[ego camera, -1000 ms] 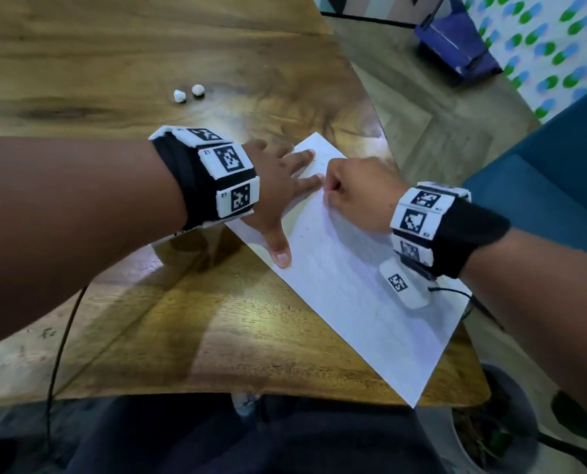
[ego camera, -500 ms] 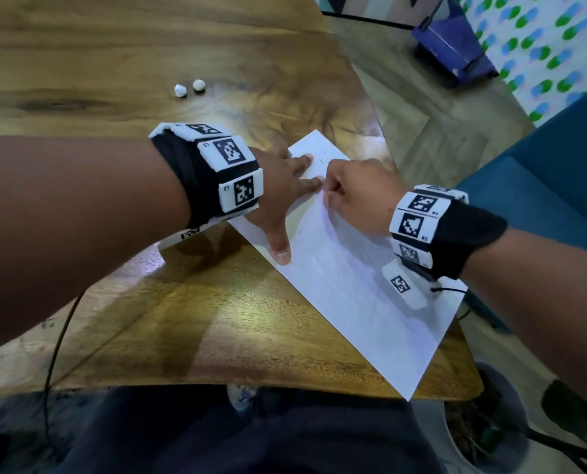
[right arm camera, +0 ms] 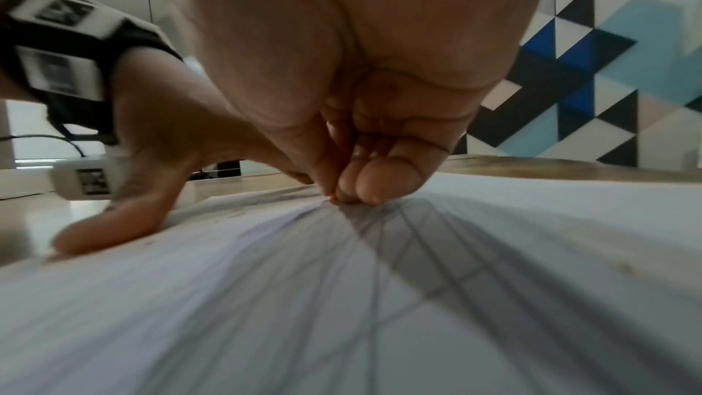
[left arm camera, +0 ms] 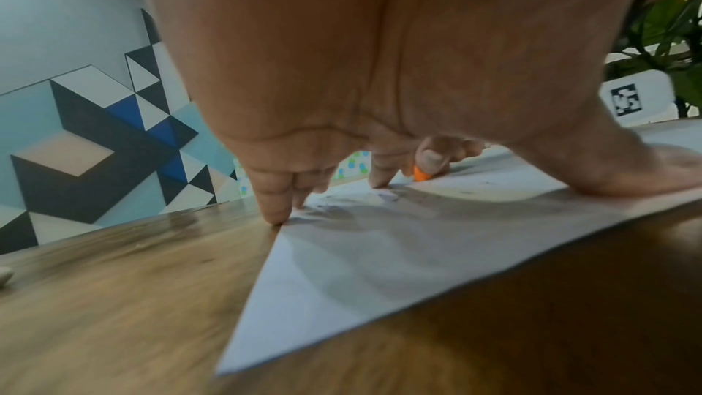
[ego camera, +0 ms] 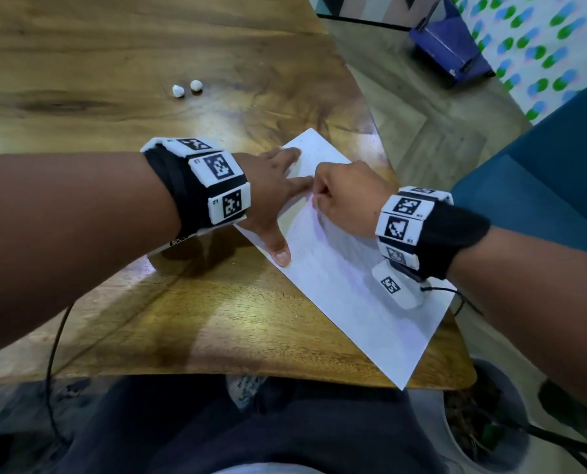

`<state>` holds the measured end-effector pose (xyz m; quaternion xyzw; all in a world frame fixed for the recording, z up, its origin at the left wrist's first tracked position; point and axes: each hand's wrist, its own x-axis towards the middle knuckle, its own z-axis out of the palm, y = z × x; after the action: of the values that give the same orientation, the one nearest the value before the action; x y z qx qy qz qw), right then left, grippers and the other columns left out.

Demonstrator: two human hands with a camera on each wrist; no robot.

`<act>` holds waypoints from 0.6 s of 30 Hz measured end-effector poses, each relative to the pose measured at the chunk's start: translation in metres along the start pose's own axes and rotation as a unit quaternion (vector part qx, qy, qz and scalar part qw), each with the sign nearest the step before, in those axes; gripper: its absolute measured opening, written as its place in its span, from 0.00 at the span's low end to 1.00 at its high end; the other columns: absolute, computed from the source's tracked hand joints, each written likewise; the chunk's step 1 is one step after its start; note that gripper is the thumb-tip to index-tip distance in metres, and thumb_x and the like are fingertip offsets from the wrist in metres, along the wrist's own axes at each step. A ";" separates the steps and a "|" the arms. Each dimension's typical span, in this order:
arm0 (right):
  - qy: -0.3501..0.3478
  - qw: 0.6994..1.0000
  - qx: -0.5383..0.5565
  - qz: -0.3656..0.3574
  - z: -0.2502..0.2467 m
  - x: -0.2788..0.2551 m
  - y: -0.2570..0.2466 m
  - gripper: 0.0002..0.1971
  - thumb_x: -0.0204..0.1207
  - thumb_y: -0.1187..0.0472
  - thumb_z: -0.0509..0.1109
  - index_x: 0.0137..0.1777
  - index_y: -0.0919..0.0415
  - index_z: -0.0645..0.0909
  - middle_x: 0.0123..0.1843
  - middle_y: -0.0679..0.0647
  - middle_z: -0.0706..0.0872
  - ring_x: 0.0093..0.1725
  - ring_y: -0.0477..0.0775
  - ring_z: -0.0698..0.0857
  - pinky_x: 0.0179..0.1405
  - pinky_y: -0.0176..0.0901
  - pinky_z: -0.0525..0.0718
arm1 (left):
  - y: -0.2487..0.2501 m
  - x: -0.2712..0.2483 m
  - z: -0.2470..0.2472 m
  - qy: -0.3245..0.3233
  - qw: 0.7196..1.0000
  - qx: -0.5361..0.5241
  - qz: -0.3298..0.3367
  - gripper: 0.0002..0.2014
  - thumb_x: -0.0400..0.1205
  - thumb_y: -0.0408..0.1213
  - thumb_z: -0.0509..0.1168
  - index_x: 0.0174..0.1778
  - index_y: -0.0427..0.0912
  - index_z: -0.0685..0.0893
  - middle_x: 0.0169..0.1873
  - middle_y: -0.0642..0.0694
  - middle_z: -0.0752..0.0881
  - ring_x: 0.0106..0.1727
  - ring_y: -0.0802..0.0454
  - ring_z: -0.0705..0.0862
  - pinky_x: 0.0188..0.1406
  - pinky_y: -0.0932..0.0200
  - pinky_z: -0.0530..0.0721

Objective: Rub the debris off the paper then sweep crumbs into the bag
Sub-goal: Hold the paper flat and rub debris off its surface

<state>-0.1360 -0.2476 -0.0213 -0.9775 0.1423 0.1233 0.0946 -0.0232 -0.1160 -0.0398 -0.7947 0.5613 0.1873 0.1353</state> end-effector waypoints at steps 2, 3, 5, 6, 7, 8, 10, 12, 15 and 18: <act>-0.005 1.000 0.006 0.003 0.000 -0.002 0.000 0.03 0.80 0.56 0.65 0.45 0.51 0.76 0.46 0.56 0.86 0.49 0.61 0.85 0.49 0.53 0.86 | 0.001 -0.003 0.001 0.023 1.000 0.018 0.000 0.70 0.55 0.84 0.70 0.89 0.61 0.46 0.87 0.40 0.50 0.89 0.39 0.47 0.80 0.35 0.71; -0.019 1.000 0.008 -0.010 0.003 -0.009 -0.004 0.03 0.81 0.56 0.64 0.45 0.51 0.75 0.46 0.55 0.86 0.48 0.60 0.85 0.49 0.54 0.86 | 0.001 -0.003 0.002 0.024 0.999 0.028 -0.002 0.70 0.56 0.84 0.69 0.90 0.60 0.45 0.87 0.40 0.50 0.89 0.38 0.48 0.83 0.36 0.65; -0.056 0.997 0.007 -0.056 0.013 -0.032 -0.014 0.03 0.82 0.55 0.63 0.46 0.51 0.74 0.45 0.54 0.86 0.46 0.59 0.84 0.49 0.55 0.85 | 0.001 -0.005 0.002 0.010 0.999 0.033 -0.009 0.71 0.59 0.84 0.67 0.90 0.56 0.40 0.90 0.40 0.45 0.90 0.38 0.46 0.87 0.37 0.57; -0.078 0.993 0.012 -0.084 0.018 -0.043 -0.019 0.03 0.82 0.55 0.63 0.47 0.51 0.74 0.43 0.51 0.85 0.44 0.57 0.84 0.46 0.53 0.84 | 0.001 -0.005 0.002 0.002 0.999 0.031 -0.012 0.71 0.59 0.84 0.67 0.90 0.55 0.37 0.90 0.41 0.42 0.90 0.39 0.44 0.87 0.37 0.54; -0.095 0.989 0.019 -0.107 0.021 -0.052 -0.022 0.04 0.83 0.55 0.63 0.47 0.52 0.74 0.40 0.47 0.83 0.41 0.54 0.82 0.43 0.50 0.82 | 0.001 -0.005 0.002 -0.004 0.999 0.030 -0.014 0.72 0.59 0.85 0.66 0.90 0.55 0.36 0.90 0.42 0.39 0.91 0.40 0.43 0.88 0.37 0.53; -0.104 0.987 0.023 -0.121 0.021 -0.056 -0.024 0.04 0.83 0.55 0.63 0.47 0.52 0.73 0.38 0.43 0.80 0.39 0.51 0.80 0.41 0.48 0.80 | 0.001 -0.005 0.003 -0.008 0.999 0.029 -0.015 0.72 0.59 0.85 0.66 0.90 0.55 0.34 0.90 0.42 0.38 0.91 0.40 0.41 0.88 0.36 0.52; -0.090 0.989 0.018 -0.120 0.019 -0.049 -0.023 0.04 0.83 0.55 0.64 0.47 0.52 0.75 0.38 0.45 0.82 0.40 0.51 0.82 0.42 0.49 0.81 | 0.002 -0.004 0.003 -0.012 0.999 0.031 -0.015 0.72 0.59 0.85 0.66 0.89 0.56 0.33 0.90 0.41 0.37 0.91 0.39 0.41 0.88 0.35 0.51; -0.053 0.995 0.007 -0.084 0.014 -0.031 -0.016 0.03 0.81 0.55 0.64 0.48 0.52 0.76 0.43 0.52 0.85 0.45 0.58 0.85 0.46 0.52 0.84 | 0.003 -0.005 0.002 -0.017 0.999 0.033 -0.016 0.71 0.60 0.84 0.68 0.89 0.56 0.34 0.90 0.41 0.37 0.91 0.39 0.40 0.88 0.34 0.50; -0.004 0.999 0.002 -0.034 0.005 -0.001 -0.006 0.03 0.80 0.57 0.65 0.48 0.54 0.79 0.47 0.55 0.87 0.49 0.60 0.85 0.50 0.52 0.85 | 0.004 -0.005 0.001 -0.013 0.999 0.027 -0.018 0.72 0.57 0.84 0.69 0.89 0.59 0.38 0.90 0.40 0.39 0.91 0.38 0.42 0.88 0.34 0.51; 0.018 1.000 -0.010 -0.010 -0.002 0.007 -0.001 0.03 0.80 0.58 0.66 0.49 0.55 0.80 0.49 0.56 0.87 0.51 0.60 0.84 0.49 0.49 0.84 | 0.006 -0.002 0.001 -0.013 0.999 0.024 -0.022 0.75 0.53 0.85 0.70 0.90 0.59 0.38 0.90 0.39 0.41 0.90 0.37 0.44 0.87 0.33 0.52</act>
<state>-0.1285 -0.2486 -0.0213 -0.9818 0.1334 0.1060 0.0836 -0.0293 -0.1159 -0.0394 -0.8007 0.5464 0.1814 0.1656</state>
